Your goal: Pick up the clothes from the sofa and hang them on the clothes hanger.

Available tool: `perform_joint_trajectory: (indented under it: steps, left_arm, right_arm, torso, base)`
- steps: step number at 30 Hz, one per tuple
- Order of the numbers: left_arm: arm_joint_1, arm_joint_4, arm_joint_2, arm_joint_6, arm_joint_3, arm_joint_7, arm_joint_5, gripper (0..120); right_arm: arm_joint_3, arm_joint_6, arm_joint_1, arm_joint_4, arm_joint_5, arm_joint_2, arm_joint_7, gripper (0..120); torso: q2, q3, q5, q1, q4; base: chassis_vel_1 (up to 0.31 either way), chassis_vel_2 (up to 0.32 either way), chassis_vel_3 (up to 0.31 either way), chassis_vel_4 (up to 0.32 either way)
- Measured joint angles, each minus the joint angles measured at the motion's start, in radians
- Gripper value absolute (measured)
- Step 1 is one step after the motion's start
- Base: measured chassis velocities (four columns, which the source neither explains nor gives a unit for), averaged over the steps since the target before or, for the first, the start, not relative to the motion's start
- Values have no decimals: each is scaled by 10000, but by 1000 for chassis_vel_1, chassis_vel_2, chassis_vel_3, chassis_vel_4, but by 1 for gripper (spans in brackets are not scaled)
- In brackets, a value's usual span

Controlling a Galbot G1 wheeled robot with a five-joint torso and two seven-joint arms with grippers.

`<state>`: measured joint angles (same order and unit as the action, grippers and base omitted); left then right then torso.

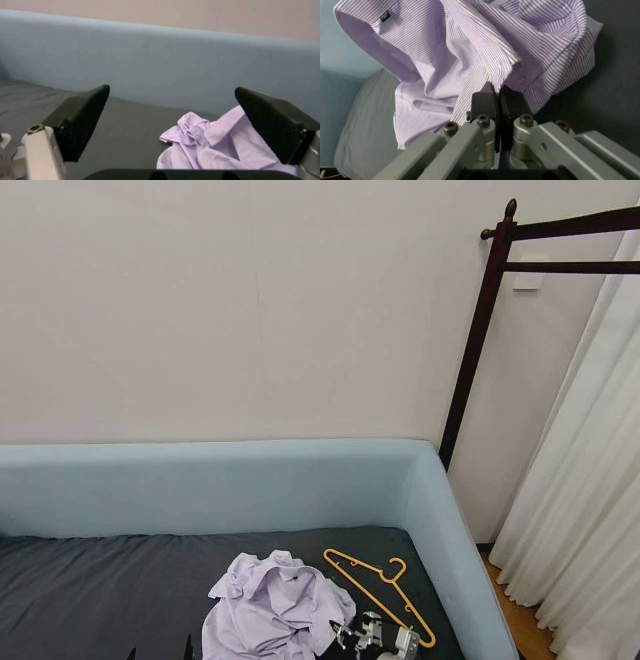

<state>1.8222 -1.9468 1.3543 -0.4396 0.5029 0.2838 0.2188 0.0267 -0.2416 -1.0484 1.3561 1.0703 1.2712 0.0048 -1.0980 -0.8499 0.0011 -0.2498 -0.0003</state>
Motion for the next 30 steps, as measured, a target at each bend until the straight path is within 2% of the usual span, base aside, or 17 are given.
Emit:
perform_joint_trajectory:
  steps: [6, 13, 18, 22, 23, 26, 27, 30]
  left_arm:
    - [-101, 82, -174, 71, -17, 2, 54, 99]
    - [-616, 364, -913, 586, -225, -37, 489, 99]
    - [-1088, 633, -1281, 986, -461, -124, 938, 99]
    - [-2253, 1554, -2182, 1486, -956, -367, 1874, 100]
    - [-2253, 1554, -2182, 1486, -956, -367, 1874, 100]
    - [-3362, 2365, -2885, 1948, -1371, -790, 3002, 100]
    - [-3362, 2365, -2885, 1948, -1371, -790, 3002, 100]
    - [-4255, 3185, -3269, 2262, -1798, -1203, 3925, 100]
  right_arm:
    - [-60, 135, -13, 515, -501, -360, -17, 0]
    - [-140, 197, -48, 2436, -1102, -1347, 26, 0]
    - [-111, 134, -61, 3164, -1121, -1641, 59, 0]
    - [39, 232, -188, 3685, -1682, -1980, -403, 0]
    - [39, 232, -188, 3685, -1682, -1980, -403, 0]
    - [77, 412, -331, 3807, -2154, -2176, -674, 0]
    - [77, 412, -331, 3807, -2154, -2176, -674, 0]
    - [-140, 510, -171, 3800, -2265, -2240, -738, 0]
  torso:
    - [0, 0, 1, 0, 0]
    - [0, 0, 0, 0, -1]
    - [0, 0, 0, 0, 1]
    - [0, 0, -2, 0, -1]
    - [0, 0, -2, 0, -1]
    - [0, 0, 0, 0, -1]
    - [0, 0, 0, 0, -1]
    - [0, 0, -2, 0, -9]
  base:
    - [0, 0, 0, 0]
    - [0, 0, 0, 0]
    - [0, 0, 0, 0]
    - [0, 0, 0, 0]
    - [0, 0, 0, 0]
    - [0, 0, 0, 0]
    - [0, 0, 0, 0]
    - [0, 0, 0, 0]
